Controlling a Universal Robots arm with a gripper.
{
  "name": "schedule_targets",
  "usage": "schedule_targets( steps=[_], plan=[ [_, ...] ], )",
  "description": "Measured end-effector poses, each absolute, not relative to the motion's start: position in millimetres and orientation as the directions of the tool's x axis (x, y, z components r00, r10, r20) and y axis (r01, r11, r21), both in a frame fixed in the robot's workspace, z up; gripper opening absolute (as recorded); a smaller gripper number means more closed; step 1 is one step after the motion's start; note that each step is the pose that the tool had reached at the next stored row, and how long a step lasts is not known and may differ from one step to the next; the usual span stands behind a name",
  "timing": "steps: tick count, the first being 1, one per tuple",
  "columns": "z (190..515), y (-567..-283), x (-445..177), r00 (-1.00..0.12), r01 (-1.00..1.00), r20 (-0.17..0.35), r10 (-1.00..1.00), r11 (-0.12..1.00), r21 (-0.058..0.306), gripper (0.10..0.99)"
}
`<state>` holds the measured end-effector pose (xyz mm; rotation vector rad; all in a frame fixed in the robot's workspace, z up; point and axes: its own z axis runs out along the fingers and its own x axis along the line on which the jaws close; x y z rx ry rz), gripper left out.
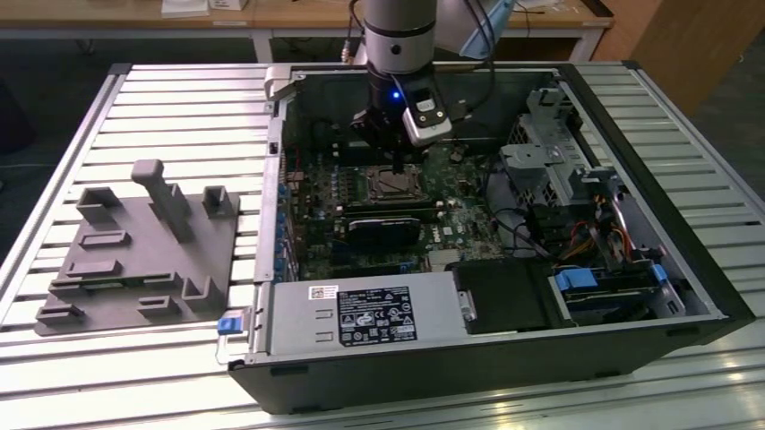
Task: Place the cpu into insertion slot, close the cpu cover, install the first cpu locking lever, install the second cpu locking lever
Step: 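Install the second cpu locking lever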
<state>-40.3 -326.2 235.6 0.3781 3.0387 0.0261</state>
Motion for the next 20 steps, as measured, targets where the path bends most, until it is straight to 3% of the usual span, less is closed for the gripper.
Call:
schedule_targets(
  steps=[20],
  plan=[
    [238.3, -342.0, -40.3, -0.966, 0.244, -0.079, 0.245, 0.97, 0.017, 0.106]
  ],
)
